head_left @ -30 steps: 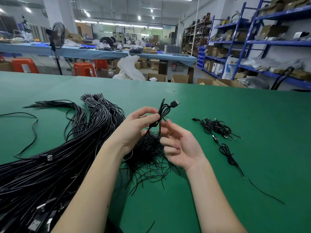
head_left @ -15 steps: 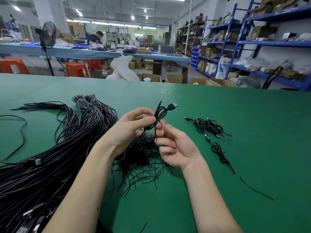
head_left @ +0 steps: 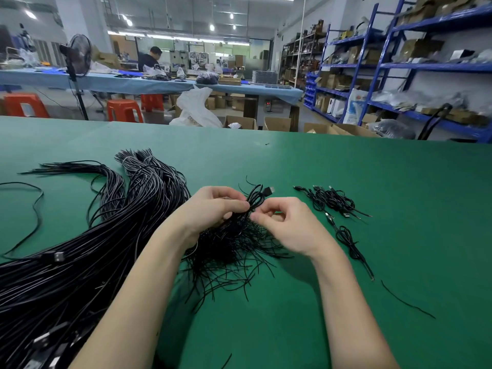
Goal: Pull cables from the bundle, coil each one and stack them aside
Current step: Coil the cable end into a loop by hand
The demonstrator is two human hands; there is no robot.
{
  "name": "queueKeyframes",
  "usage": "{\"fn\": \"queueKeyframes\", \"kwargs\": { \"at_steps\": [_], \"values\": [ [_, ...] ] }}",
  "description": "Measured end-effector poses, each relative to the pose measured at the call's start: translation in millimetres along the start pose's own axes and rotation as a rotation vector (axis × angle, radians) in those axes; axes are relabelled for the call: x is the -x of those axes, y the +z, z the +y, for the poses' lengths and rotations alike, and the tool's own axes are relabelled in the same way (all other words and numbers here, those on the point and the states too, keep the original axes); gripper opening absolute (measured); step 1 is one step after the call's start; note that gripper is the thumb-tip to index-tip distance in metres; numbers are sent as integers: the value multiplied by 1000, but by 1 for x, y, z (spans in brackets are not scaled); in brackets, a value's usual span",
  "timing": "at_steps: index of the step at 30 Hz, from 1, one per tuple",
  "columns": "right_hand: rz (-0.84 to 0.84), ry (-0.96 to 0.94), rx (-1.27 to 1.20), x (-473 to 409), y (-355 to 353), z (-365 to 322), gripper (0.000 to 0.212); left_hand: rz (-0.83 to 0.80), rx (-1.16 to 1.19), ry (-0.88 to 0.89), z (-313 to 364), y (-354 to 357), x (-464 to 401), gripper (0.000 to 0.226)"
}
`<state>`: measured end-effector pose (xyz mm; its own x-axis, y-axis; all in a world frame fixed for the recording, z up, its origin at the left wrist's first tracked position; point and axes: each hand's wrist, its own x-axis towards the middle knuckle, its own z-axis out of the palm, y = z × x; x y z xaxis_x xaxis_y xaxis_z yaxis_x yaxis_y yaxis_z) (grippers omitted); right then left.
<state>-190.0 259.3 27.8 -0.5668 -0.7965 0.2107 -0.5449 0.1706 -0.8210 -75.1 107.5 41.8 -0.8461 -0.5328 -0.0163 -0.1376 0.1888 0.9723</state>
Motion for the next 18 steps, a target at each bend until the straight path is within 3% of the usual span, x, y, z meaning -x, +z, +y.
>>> {"fn": "queueKeyframes", "kwargs": {
  "at_steps": [4, 7, 9, 14, 18],
  "values": [
    [123, -100, 202, -4, 6, 2, 20, 43, 124, -99, -5, 8, -3, 3],
    [193, -103, 206, -5, 10, 4, 20, 38, 240, -145, -6, 12, -4, 4],
    [155, -23, 37, -4, 9, 5, 16, 13, 292, -154, -6, 10, -4, 4],
    [-44, 236, -722, -1, 4, 2, 13, -88, 432, -142, -6, 2, -2, 12],
    [-154, 332, -1029, -2, 10, 4, 20, -144, 460, -127, -5, 5, -2, 14]
  ]
}}
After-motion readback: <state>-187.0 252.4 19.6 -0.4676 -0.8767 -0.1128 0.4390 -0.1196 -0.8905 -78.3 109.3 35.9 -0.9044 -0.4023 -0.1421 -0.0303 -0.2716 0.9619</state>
